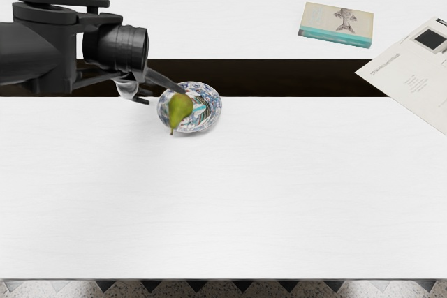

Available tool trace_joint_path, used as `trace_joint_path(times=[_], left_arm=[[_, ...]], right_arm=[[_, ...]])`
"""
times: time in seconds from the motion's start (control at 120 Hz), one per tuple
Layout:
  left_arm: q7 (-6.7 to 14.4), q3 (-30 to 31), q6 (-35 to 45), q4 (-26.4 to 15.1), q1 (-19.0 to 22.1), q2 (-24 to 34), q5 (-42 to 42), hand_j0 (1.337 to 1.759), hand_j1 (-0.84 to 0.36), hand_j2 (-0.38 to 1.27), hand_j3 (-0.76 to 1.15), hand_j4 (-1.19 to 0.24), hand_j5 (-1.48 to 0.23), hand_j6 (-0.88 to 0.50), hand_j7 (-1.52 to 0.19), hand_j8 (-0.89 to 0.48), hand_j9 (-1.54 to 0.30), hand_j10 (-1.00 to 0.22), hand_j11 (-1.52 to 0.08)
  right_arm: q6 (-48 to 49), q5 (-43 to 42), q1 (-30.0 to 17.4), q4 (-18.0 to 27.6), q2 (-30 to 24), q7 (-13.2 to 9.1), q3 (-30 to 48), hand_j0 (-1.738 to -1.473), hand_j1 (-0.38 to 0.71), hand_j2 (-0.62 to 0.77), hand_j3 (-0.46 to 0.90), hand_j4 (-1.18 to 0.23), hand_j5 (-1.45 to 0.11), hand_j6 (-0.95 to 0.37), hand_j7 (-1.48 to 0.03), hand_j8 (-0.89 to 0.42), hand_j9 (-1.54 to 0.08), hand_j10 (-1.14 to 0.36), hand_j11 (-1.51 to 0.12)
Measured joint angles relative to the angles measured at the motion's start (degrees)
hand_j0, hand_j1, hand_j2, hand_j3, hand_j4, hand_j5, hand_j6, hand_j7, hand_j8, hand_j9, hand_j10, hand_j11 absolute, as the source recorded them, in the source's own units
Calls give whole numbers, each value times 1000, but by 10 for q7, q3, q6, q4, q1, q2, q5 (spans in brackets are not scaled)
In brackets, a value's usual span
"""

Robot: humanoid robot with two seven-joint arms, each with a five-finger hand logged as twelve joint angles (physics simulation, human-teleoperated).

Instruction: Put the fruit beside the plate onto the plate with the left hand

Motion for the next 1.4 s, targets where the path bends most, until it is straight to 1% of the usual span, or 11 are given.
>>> trace_joint_path(times=[0.133,0.267,0.433,0.5,0.608,0.742,0.817,0.917,0.983,1.133,1.4], left_arm=[[-1,-10,0,-5,-10,24,5,1658,163,47,0,-158,-207,-147,-207,-149,-206,-159,-206],[-2,-37,0,-39,-19,116,21,1658,250,25,0,-85,-111,-80,-111,-81,-111,-86,-111],[-2,-70,-12,-98,-19,230,51,1658,301,11,0,-40,-53,-38,-53,-39,-53,-41,-53],[-2,-79,-80,-123,-17,288,66,1658,312,8,0,-30,-40,-28,-40,-28,-40,-30,-40],[1,-95,-218,-147,-9,339,96,1658,324,4,0,-19,-26,-18,-26,-18,-26,-19,-26],[3,-101,-381,-164,2,377,117,1658,333,2,0,-12,-17,-11,-17,-11,-17,-12,-17],[3,-104,-458,-169,13,387,146,1658,335,1,0,-9,-14,-8,-14,-9,-14,-9,-14],[3,-111,-564,-173,39,426,178,1658,338,0,0,-7,-11,-7,-11,-7,-11,-8,-11],[3,-124,-626,-174,51,438,188,1658,339,0,0,-6,-10,-5,-10,-5,-10,-6,-10],[3,-142,-683,-175,57,440,196,1658,341,0,0,-5,-8,-4,-8,-4,-8,-5,-8],[2,-147,-699,-175,57,440,198,1658,342,0,0,-4,-7,-4,-7,-4,-7,-4,-7]], right_arm=[[0,0,0,0,0,0,0,-1658,-333,-3,0,-13,-17,-13,-17,-13,-17,-13,-17],[0,0,0,0,0,0,0,-1658,-333,-3,0,-13,-17,-13,-17,-13,-17,-13,-17],[0,0,0,0,0,0,0,-1658,-333,-3,0,-13,-17,-13,-17,-13,-17,-13,-17],[0,0,0,0,0,0,0,-1658,-333,-3,0,-13,-17,-13,-17,-13,-17,-13,-17],[0,0,0,0,0,0,0,-1658,-333,-3,0,-13,-17,-13,-17,-13,-17,-13,-17],[0,0,0,0,0,0,0,-1658,-333,-3,0,-13,-17,-13,-17,-13,-17,-13,-17],[0,0,0,0,0,0,0,-1658,-333,-3,0,-13,-17,-13,-17,-13,-17,-13,-17],[0,0,0,0,0,0,0,-1658,-333,-3,0,-13,-17,-13,-17,-13,-17,-13,-17],[0,0,0,0,0,0,0,-1658,-333,-3,0,-13,-17,-13,-17,-13,-17,-13,-17],[0,0,0,0,0,0,0,-1658,-333,-3,0,-13,-17,-13,-17,-13,-17,-13,-17],[0,0,0,0,0,0,0,-1658,-333,-3,0,-13,-17,-13,-17,-13,-17,-13,-17]])
